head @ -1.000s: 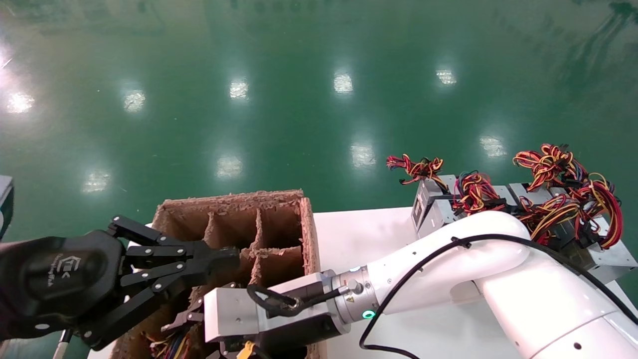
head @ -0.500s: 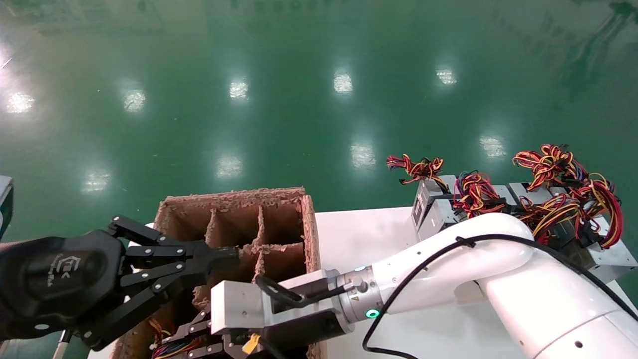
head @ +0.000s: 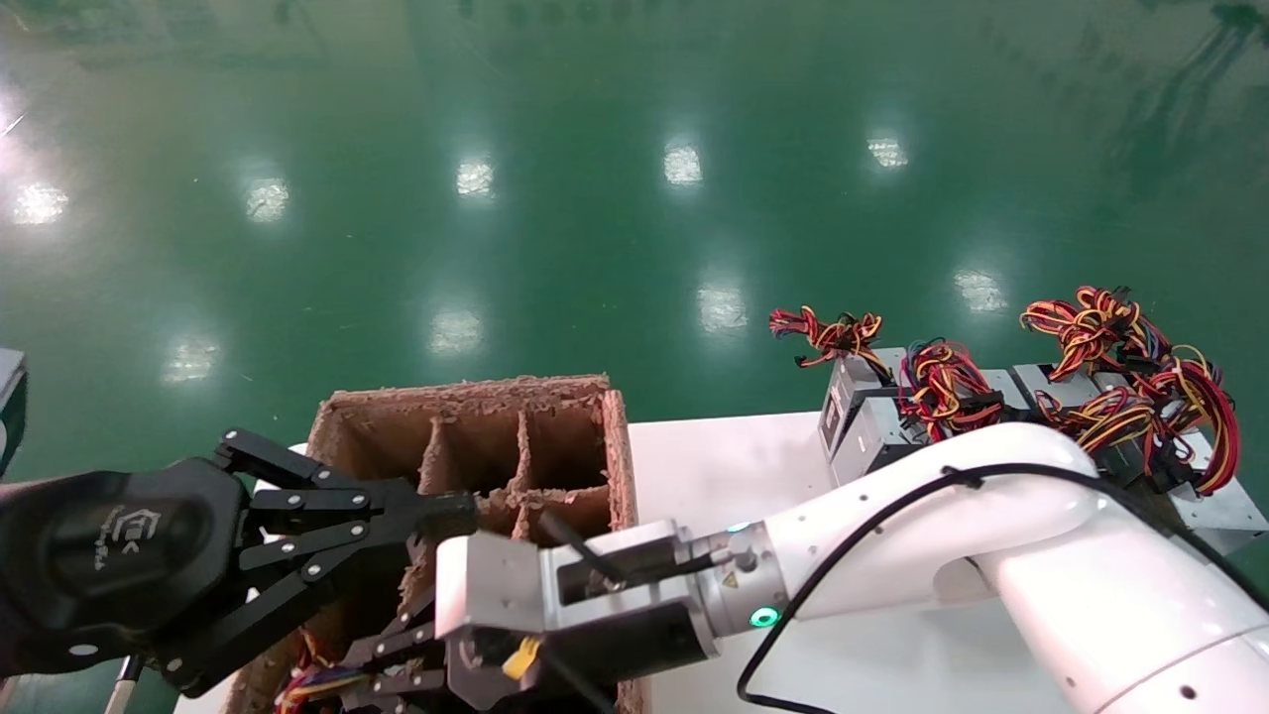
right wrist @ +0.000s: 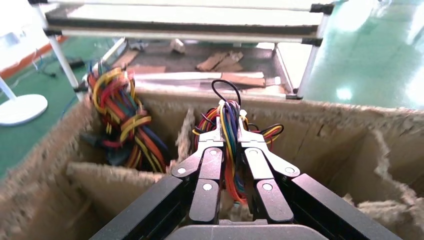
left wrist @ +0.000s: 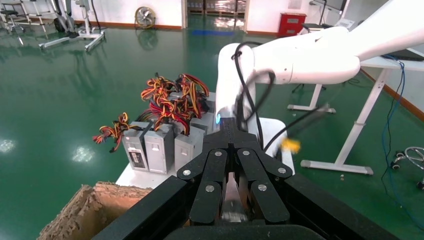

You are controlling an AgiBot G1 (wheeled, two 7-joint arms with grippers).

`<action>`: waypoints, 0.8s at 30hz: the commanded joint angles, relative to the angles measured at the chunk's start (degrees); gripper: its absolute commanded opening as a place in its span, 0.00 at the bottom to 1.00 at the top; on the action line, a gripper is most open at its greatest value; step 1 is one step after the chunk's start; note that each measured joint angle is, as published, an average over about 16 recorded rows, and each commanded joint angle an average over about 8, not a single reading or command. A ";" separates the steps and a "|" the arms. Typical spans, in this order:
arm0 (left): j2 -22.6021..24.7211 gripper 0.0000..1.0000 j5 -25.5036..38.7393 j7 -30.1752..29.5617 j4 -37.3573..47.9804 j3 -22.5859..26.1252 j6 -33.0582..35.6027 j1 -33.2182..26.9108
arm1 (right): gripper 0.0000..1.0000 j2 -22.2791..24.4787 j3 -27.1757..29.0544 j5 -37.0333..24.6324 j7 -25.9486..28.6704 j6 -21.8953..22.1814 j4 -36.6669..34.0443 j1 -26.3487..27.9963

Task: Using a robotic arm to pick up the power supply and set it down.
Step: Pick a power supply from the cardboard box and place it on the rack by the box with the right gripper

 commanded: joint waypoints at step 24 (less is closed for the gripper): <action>0.00 0.00 0.00 0.00 0.00 0.00 0.00 0.00 | 0.00 17.95 7.61 9.70 17.02 3.66 31.07 -4.15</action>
